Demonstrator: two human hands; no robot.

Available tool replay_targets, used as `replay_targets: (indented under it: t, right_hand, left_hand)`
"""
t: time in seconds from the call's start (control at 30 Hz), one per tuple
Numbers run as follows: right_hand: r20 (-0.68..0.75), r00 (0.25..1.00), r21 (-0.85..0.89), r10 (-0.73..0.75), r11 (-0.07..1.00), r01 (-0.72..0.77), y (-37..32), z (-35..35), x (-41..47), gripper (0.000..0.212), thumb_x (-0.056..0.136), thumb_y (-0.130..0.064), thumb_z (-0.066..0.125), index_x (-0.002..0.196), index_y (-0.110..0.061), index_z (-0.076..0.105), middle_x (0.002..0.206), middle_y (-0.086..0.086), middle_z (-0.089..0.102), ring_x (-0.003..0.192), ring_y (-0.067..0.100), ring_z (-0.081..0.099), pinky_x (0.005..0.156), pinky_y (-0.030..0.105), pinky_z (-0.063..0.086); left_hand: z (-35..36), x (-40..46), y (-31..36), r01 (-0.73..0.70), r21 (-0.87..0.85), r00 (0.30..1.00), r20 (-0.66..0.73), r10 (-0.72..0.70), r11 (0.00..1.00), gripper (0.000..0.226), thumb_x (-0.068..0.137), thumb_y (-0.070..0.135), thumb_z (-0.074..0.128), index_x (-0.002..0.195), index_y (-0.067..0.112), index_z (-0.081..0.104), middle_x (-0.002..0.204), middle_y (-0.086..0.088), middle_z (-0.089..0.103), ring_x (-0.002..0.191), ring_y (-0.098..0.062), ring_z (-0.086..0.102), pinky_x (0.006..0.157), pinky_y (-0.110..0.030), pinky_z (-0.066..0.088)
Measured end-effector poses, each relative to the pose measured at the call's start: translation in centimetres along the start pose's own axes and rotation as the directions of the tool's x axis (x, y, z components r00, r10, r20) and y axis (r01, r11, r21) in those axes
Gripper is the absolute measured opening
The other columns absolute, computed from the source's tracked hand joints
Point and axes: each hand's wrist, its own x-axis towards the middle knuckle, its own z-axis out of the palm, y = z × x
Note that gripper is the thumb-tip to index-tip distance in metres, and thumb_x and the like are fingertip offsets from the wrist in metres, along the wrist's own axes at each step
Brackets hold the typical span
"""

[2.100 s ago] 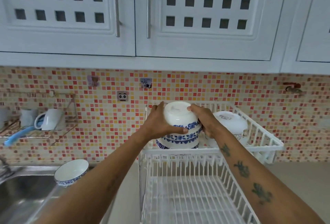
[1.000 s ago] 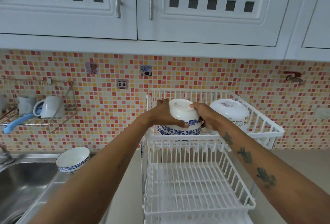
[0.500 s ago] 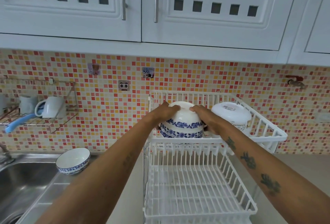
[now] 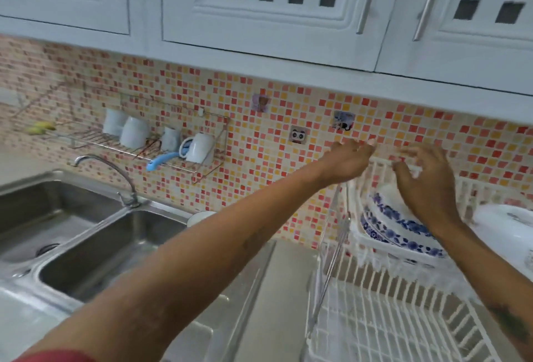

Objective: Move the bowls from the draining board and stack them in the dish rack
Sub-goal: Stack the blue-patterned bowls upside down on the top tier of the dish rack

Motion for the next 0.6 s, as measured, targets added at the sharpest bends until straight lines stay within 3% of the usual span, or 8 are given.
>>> replay_targets:
  t: [0.17, 0.27, 0.37, 0.47, 0.6]
  right_hand:
    - [0.162, 0.986, 0.150, -0.029, 0.989, 0.005, -7.5, 7.4, 0.8, 0.026, 0.090, -0.020, 0.058, 0.113, -0.011, 0.066, 0.131, 0.011, 0.052, 0.123, 0.026, 0.051, 0.100, 0.032, 0.039]
    - [0.304, 0.952, 0.186, -0.041, 0.982, -0.018, -11.6, 12.2, -0.3, 0.030, 0.092, -0.026, 0.056, 0.119, -0.015, 0.063, 0.138, 0.006, 0.047, 0.125, 0.021, 0.049, 0.093, 0.030, 0.044]
    - [0.493, 0.869, 0.148, -0.050, 0.989, -0.027, -14.1, 16.9, -1.5, 0.036, 0.092, -0.032, 0.055, 0.125, -0.017, 0.059, 0.142, 0.003, 0.042, 0.122, 0.020, 0.051, 0.088, 0.026, 0.042]
    - [0.656, 0.754, 0.104, -0.008, 0.991, -0.080, -15.5, 21.4, -2.2, 0.044, 0.092, -0.037, 0.053, 0.132, -0.017, 0.054, 0.148, 0.005, 0.037, 0.112, 0.023, 0.060, 0.082, 0.026, 0.045]
    - [0.777, 0.620, 0.050, 0.107, 0.972, -0.231, -15.4, 27.9, -3.1, 0.044, 0.091, -0.033, 0.054, 0.131, -0.014, 0.054, 0.147, 0.006, 0.044, 0.120, 0.024, 0.055, 0.087, 0.031, 0.045]
  left_hand:
    - [-6.3, -2.6, -7.8, 0.172, -0.078, 0.983, -0.047, -0.176, 0.982, 0.061, 0.104, 0.047, 0.016, 0.148, 0.007, 0.032, 0.141, -0.015, 0.044, 0.129, -0.031, 0.044, 0.113, -0.047, 0.032]
    - [-9.5, -3.9, -13.7, 0.359, -0.109, 0.930, -0.036, -0.365, 0.927, 0.068, 0.102, 0.052, 0.014, 0.152, 0.007, 0.025, 0.159, -0.013, 0.026, 0.145, -0.033, 0.027, 0.116, -0.049, 0.024]
    - [-12.1, -5.0, -19.1, 0.507, -0.147, 0.858, -0.014, -0.514, 0.849, 0.069, 0.101, 0.054, 0.015, 0.151, 0.009, 0.026, 0.160, -0.013, 0.024, 0.147, -0.035, 0.021, 0.116, -0.054, 0.019]
    - [-13.9, -5.7, -25.3, 0.616, -0.146, 0.780, -0.018, -0.625, 0.774, 0.069, 0.100, 0.055, 0.019, 0.150, 0.009, 0.030, 0.158, -0.013, 0.029, 0.145, -0.038, 0.026, 0.115, -0.057, 0.023]
    - [-14.9, -6.1, -33.4, 0.668, -0.237, 0.725, -0.007, -0.688, 0.706, 0.065, 0.102, 0.048, 0.026, 0.144, 0.001, 0.039, 0.152, -0.014, 0.039, 0.138, -0.035, 0.038, 0.115, -0.048, 0.032]
